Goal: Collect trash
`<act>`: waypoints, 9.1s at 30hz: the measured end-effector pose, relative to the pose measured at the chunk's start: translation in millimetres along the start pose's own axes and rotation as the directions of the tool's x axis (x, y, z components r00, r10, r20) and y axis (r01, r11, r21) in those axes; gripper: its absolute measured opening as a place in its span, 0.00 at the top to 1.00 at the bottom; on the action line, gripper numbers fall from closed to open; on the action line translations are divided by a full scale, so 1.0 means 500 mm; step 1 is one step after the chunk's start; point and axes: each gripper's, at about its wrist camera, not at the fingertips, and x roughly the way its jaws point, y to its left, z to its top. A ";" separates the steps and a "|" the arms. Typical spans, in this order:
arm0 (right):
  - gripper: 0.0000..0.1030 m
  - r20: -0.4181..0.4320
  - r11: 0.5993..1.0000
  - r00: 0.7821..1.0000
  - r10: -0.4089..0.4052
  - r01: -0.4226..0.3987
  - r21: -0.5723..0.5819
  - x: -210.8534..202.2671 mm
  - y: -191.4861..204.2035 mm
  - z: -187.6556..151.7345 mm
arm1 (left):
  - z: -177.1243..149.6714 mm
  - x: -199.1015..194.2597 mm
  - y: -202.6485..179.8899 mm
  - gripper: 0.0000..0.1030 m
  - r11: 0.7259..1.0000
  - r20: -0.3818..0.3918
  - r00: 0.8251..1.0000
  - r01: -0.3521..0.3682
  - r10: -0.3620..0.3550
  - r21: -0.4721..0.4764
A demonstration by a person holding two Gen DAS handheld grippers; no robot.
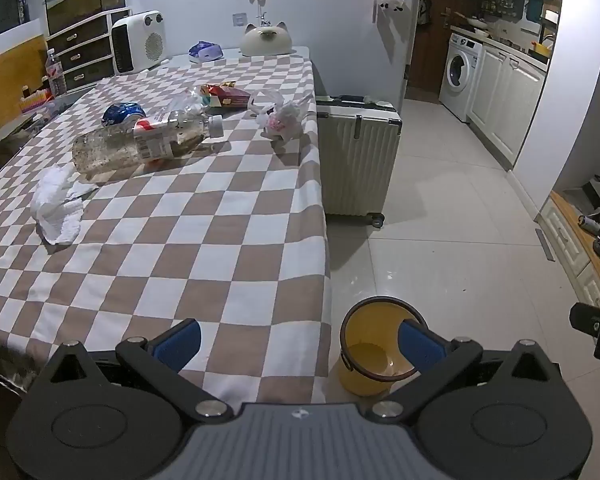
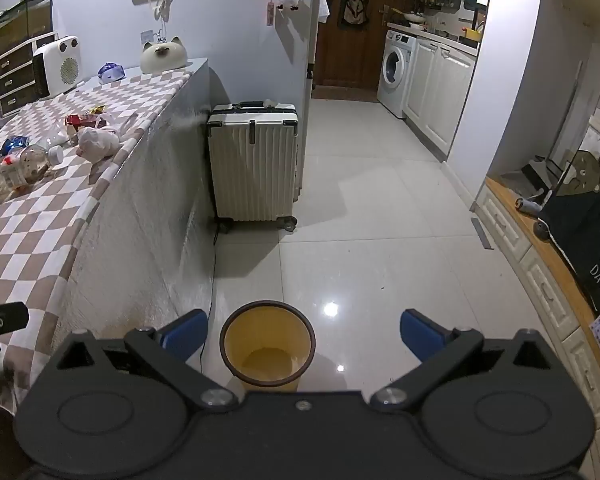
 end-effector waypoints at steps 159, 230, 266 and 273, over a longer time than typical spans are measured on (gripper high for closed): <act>0.00 0.298 0.898 0.849 0.436 -0.388 -0.209 0.204 0.405 0.332 | 0.214 0.322 0.601 0.00 0.919 0.022 0.934 -0.347 0.357 -0.186; 0.77 0.123 0.784 0.774 0.621 -0.615 -0.083 0.175 0.340 0.178 | -0.011 0.115 0.442 0.24 0.995 0.067 0.996 -0.060 0.055 0.080; 0.79 0.189 0.799 0.776 0.601 -0.574 -0.180 0.084 0.291 0.125 | 0.029 0.017 0.354 0.87 0.992 0.259 0.961 -0.077 0.101 -0.102; 0.79 0.244 0.824 0.787 0.567 -0.538 -0.178 0.055 0.234 0.121 | 0.051 0.013 0.266 0.87 0.998 0.292 0.956 -0.012 0.031 -0.067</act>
